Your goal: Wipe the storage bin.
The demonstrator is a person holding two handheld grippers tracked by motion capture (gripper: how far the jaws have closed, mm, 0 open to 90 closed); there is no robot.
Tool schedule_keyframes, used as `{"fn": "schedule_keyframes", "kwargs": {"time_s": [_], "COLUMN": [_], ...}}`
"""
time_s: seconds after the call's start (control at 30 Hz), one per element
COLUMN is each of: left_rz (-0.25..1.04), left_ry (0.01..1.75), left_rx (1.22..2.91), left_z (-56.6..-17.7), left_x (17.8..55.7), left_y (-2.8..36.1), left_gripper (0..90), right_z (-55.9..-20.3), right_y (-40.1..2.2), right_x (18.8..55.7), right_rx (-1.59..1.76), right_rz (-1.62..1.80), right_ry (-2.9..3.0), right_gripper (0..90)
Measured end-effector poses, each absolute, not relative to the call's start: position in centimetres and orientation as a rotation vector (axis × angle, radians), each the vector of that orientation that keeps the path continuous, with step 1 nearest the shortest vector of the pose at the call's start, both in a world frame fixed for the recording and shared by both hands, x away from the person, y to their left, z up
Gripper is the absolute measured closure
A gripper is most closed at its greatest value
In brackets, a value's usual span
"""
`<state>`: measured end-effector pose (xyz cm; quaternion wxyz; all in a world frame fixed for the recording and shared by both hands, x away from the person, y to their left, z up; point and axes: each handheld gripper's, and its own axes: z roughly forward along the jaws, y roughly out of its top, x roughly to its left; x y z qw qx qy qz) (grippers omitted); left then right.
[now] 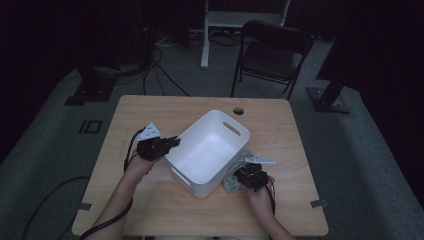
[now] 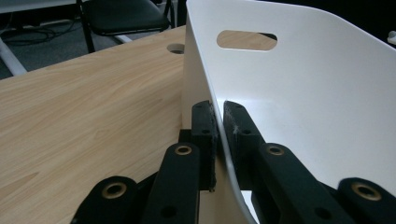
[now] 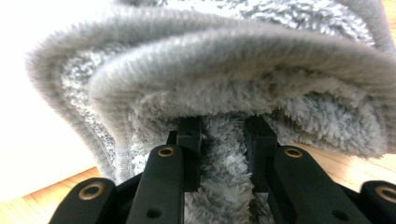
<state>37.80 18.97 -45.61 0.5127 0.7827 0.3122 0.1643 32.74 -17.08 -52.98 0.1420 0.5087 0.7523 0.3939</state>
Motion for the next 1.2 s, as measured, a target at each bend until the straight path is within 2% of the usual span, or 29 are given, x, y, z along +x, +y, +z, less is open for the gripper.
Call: {"fn": "schedule_keyframes", "kwargs": {"time_s": [0.13, 0.33, 0.43, 0.7, 1.2], "left_rz": [0.402, 0.397, 0.391, 0.396, 0.402], "left_ry": [0.757, 0.761, 0.756, 0.742, 0.737], "left_rx": [1.875, 1.869, 1.875, 1.887, 1.886], "left_z": [-45.6, -45.7, -45.6, -45.6, -45.6], "left_x": [37.8, 37.9, 37.9, 37.9, 37.9], "left_y": [19.0, 18.9, 18.8, 18.6, 18.4], "left_gripper": [83.4, 83.5, 83.5, 83.3, 83.0], "right_z": [-51.9, -47.2, -46.3, -48.6, -50.7], "right_y": [-17.3, -17.1, -16.5, -16.7, -16.8], "right_x": [32.4, 29.9, 29.2, 30.4, 31.5], "right_rx": [1.462, 1.298, 1.233, 1.32, 1.4], "right_rz": [1.186, 1.343, 1.326, 1.291, 1.225], "right_ry": [2.18, 2.111, 2.097, 2.121, 2.166], "right_gripper": [72.8, 72.8, 72.8, 72.8, 72.8]}}
